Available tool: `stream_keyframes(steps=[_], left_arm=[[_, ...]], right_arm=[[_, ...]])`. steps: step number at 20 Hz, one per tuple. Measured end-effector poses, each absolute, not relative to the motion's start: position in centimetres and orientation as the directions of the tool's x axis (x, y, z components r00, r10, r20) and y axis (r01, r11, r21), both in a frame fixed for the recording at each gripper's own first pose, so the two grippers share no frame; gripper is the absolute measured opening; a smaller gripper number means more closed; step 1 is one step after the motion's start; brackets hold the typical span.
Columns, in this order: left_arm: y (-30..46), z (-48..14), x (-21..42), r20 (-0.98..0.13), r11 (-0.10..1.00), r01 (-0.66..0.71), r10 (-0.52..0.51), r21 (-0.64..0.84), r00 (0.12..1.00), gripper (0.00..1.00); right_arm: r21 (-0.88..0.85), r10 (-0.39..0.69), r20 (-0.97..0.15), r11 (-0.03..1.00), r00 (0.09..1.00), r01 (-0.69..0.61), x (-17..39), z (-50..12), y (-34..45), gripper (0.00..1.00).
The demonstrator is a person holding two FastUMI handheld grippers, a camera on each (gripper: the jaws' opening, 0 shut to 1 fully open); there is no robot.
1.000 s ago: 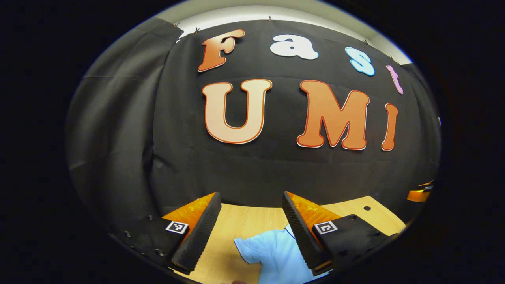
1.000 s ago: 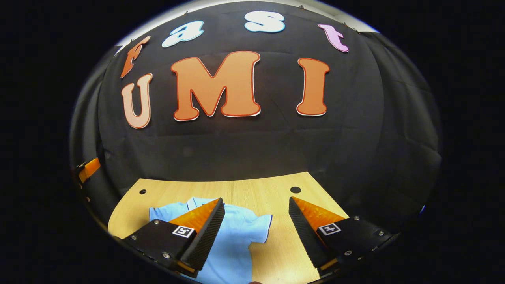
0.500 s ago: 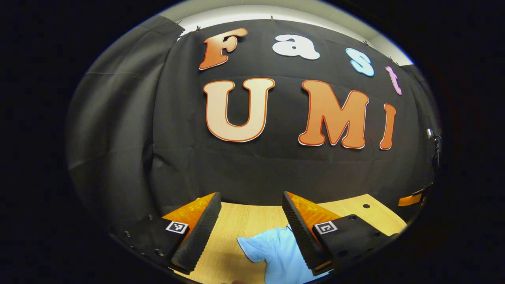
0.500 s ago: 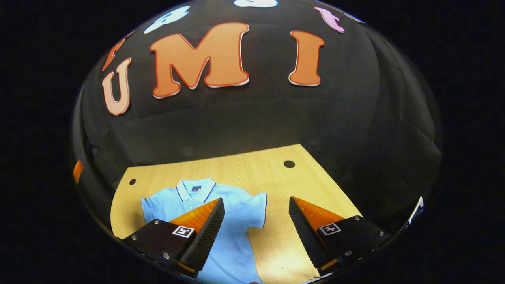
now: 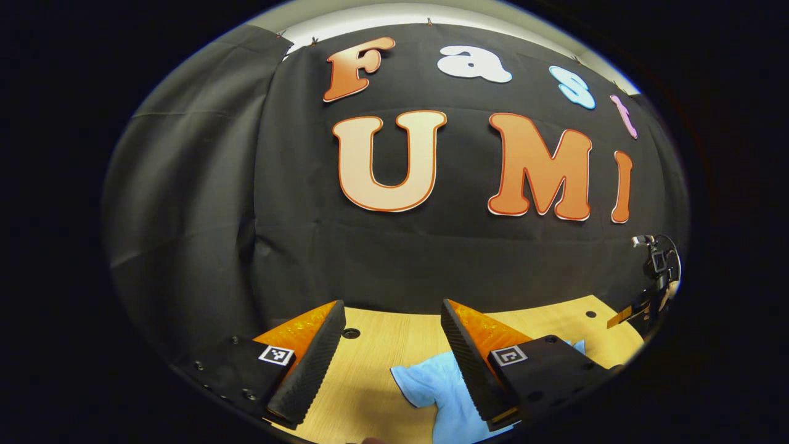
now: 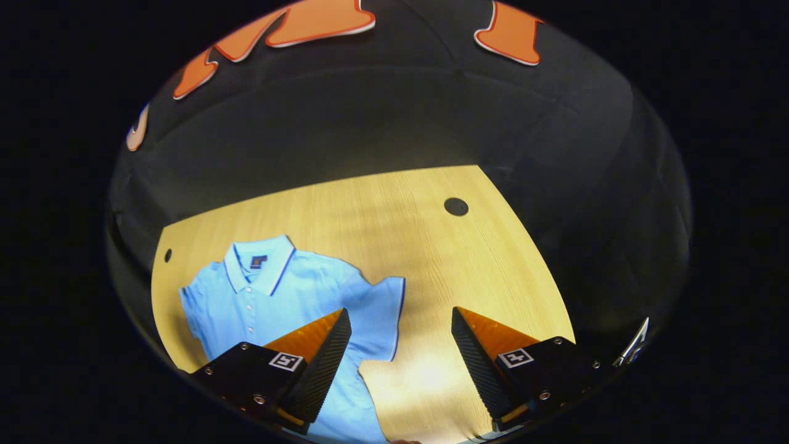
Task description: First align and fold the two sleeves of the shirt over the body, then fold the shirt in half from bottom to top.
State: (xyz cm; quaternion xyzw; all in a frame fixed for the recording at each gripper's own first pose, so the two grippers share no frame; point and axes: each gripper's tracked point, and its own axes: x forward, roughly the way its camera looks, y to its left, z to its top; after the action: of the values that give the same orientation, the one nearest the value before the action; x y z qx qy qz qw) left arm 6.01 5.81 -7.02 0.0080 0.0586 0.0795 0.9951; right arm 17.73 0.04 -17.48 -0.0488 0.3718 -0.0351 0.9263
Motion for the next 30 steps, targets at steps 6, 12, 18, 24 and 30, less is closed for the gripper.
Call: stream_keyframes(steps=[6, 12, 18, 24, 30], left_arm=[[6.3, -9.4, 8.2, -0.161, 0.985, -0.172, 0.175, 0.031, 0.971, 1.0], [6.5, -10.7, 9.7, -0.191, 0.984, -0.172, 0.178, 0.047, 0.965, 1.0], [6.0, -11.0, 10.7, -0.207, 0.985, -0.164, 0.172, 0.057, 0.963, 1.0], [6.3, -11.4, 10.8, -0.214, 0.984, -0.172, 0.179, 0.055, 0.96, 1.0], [6.8, -11.8, 10.5, -0.23, 0.984, -0.174, 0.177, 0.033, 0.957, 1.0]], right_arm=[[-0.104, -0.109, -0.812, 0.994, 0.574, 0.041, 21.1, -24.2, -0.6, 0.99], [-0.122, -0.133, -0.864, 0.991, 0.485, 0.055, 22.6, -28.2, -1.4, 0.99], [-0.103, -0.109, -0.889, 0.994, 0.444, 0.038, 22.6, -29.6, -1.1, 0.97], [-0.091, -0.102, -0.889, 0.995, 0.446, 0.046, 22.7, -29.7, -1.2, 0.94], [-0.084, -0.082, -0.857, 0.996, 0.508, 0.019, 22.9, -29.4, -1.4, 0.19]])
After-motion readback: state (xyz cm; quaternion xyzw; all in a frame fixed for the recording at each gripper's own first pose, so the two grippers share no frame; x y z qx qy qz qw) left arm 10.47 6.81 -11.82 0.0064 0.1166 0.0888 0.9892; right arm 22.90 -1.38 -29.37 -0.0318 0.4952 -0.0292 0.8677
